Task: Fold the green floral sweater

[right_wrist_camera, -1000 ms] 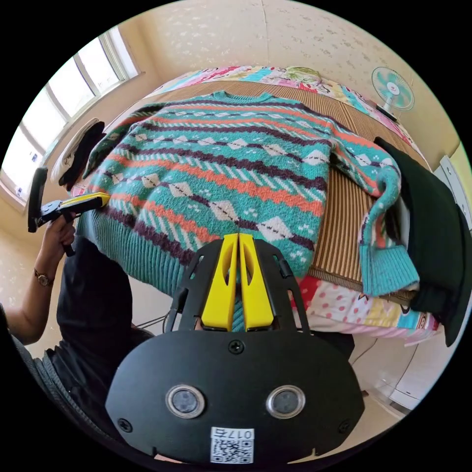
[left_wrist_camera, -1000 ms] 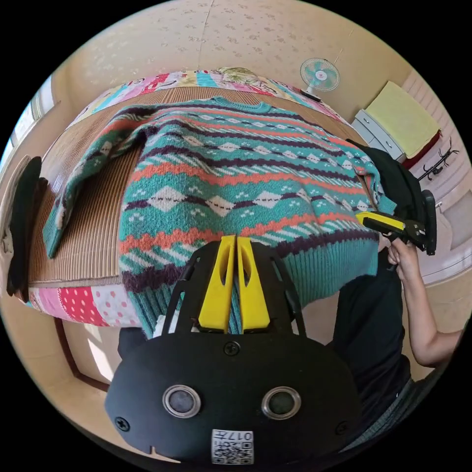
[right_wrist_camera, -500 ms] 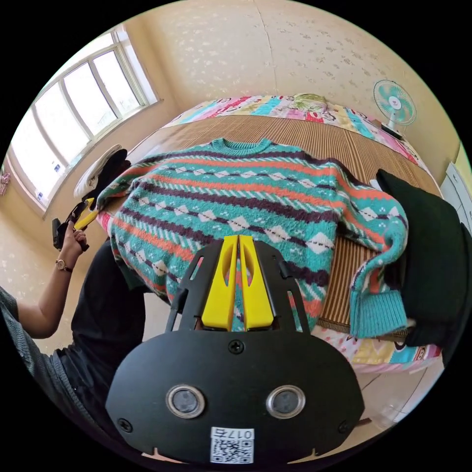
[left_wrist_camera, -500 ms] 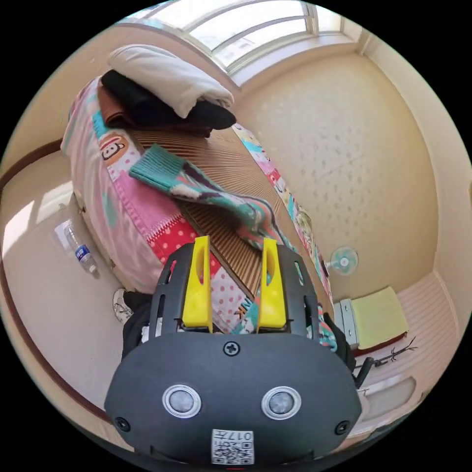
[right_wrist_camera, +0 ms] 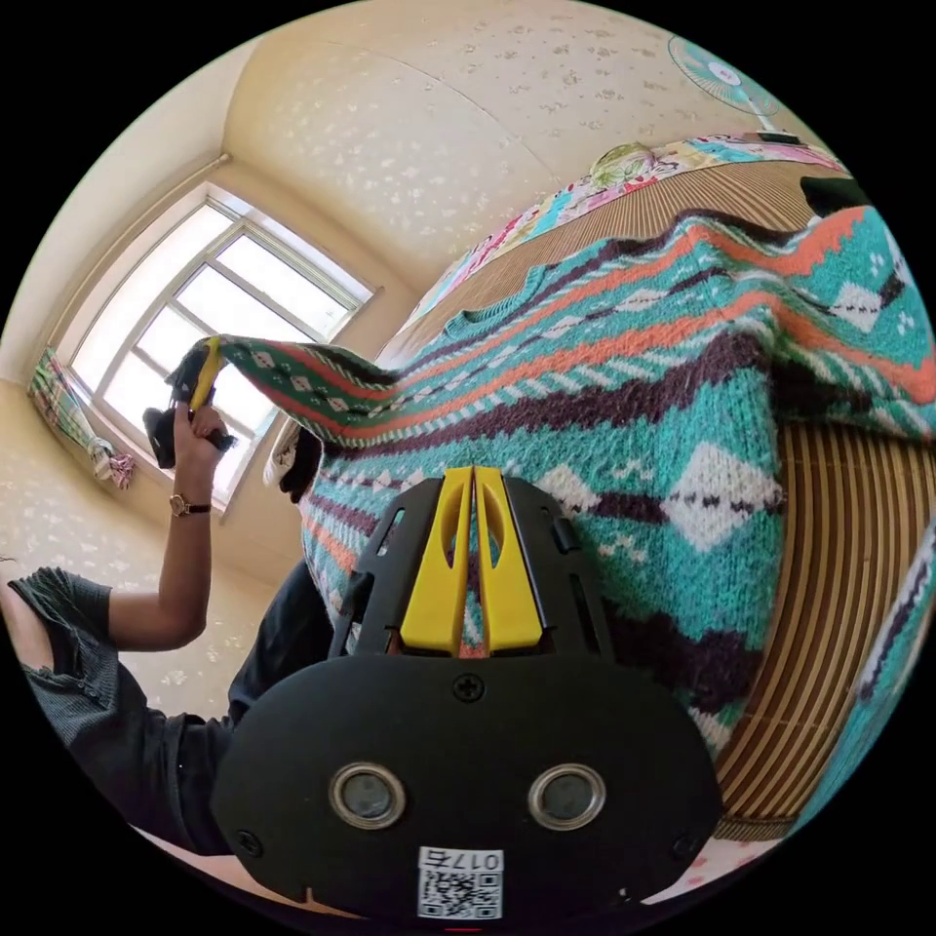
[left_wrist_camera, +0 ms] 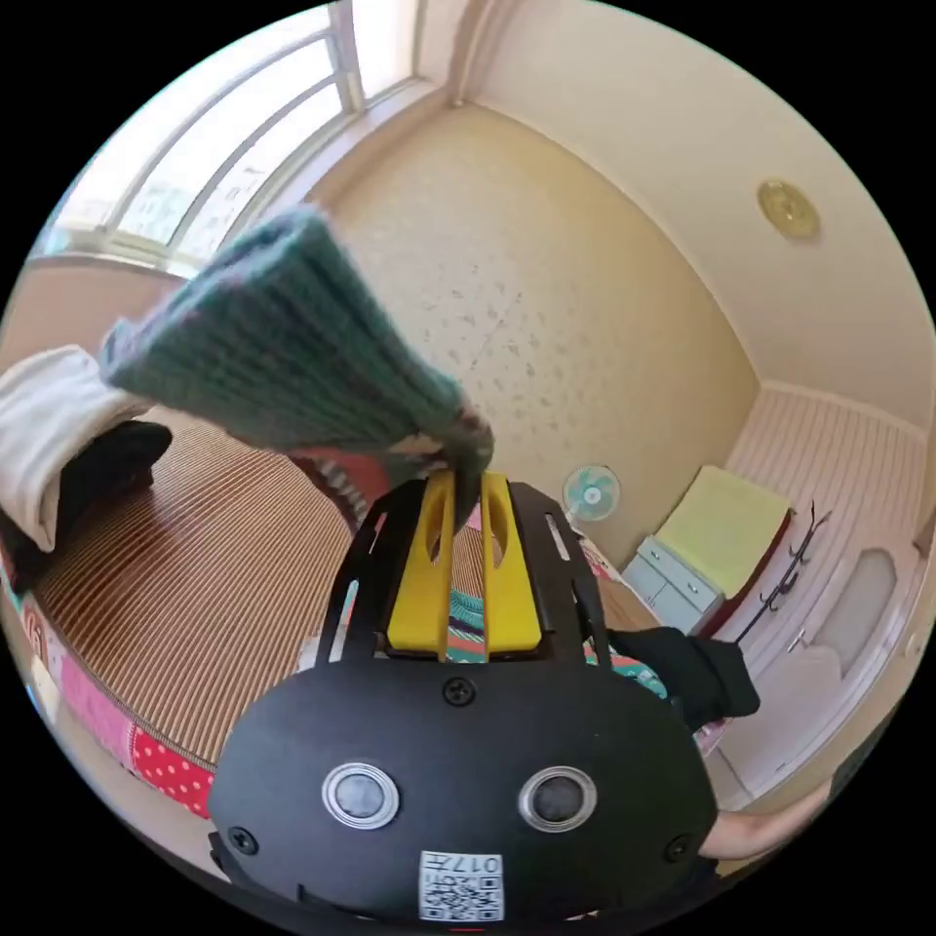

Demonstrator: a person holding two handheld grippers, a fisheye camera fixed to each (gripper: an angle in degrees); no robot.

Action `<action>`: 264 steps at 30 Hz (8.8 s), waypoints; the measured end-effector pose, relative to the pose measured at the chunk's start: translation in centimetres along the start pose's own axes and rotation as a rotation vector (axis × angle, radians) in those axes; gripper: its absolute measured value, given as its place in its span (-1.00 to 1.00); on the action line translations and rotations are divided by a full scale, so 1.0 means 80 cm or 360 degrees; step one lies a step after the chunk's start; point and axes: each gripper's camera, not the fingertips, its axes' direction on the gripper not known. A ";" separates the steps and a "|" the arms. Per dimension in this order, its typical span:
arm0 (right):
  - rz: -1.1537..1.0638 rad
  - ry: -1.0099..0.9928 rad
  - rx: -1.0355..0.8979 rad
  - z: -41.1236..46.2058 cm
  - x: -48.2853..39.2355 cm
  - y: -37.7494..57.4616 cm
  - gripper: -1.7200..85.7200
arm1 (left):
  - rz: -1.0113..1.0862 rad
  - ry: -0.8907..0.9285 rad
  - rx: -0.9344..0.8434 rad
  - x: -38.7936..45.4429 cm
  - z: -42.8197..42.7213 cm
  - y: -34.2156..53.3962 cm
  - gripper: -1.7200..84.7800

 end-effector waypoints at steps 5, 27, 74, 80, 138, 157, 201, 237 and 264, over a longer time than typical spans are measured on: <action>0.0015 -0.0121 0.0047 -0.039 0.021 0.002 -0.95 | 0.0040 0.0285 -0.0679 0.092 0.216 0.135 -0.81; 0.0297 0.0416 0.0056 -0.076 -0.004 -0.051 -0.95 | 0.0388 -0.1253 -0.1251 -0.076 0.289 0.254 -0.98; -0.0282 0.0246 0.1025 -0.336 -0.215 -0.113 -0.88 | 0.0324 -0.0261 -0.0652 -0.060 0.042 0.482 -0.98; -0.0886 -0.0316 -0.0031 -0.102 -0.352 -0.253 -0.84 | 0.0385 -0.0347 -0.0632 -0.050 0.036 0.495 -0.98; -0.0165 0.1140 -0.0342 0.157 -0.105 0.107 -0.94 | 0.0135 -0.0805 -0.1111 0.018 0.087 0.343 -0.98; 0.0091 0.0902 -0.0141 0.125 0.018 -0.061 -0.95 | -0.0065 -0.0325 -0.0666 -0.101 0.116 0.157 -0.98; 0.0235 -0.0197 0.0836 -0.401 -0.080 0.100 -0.90 | -0.1024 0.1026 -0.0081 -0.253 -0.300 0.146 -0.87; -0.0218 0.0569 -0.0103 0.067 -0.215 -0.022 -0.93 | -0.1006 0.0077 -0.0669 -0.211 -0.158 0.276 -0.57; -0.0576 0.0689 -0.1976 0.359 -0.375 -0.242 -0.55 | 0.0465 0.0038 -0.0616 0.227 -0.059 0.256 -0.78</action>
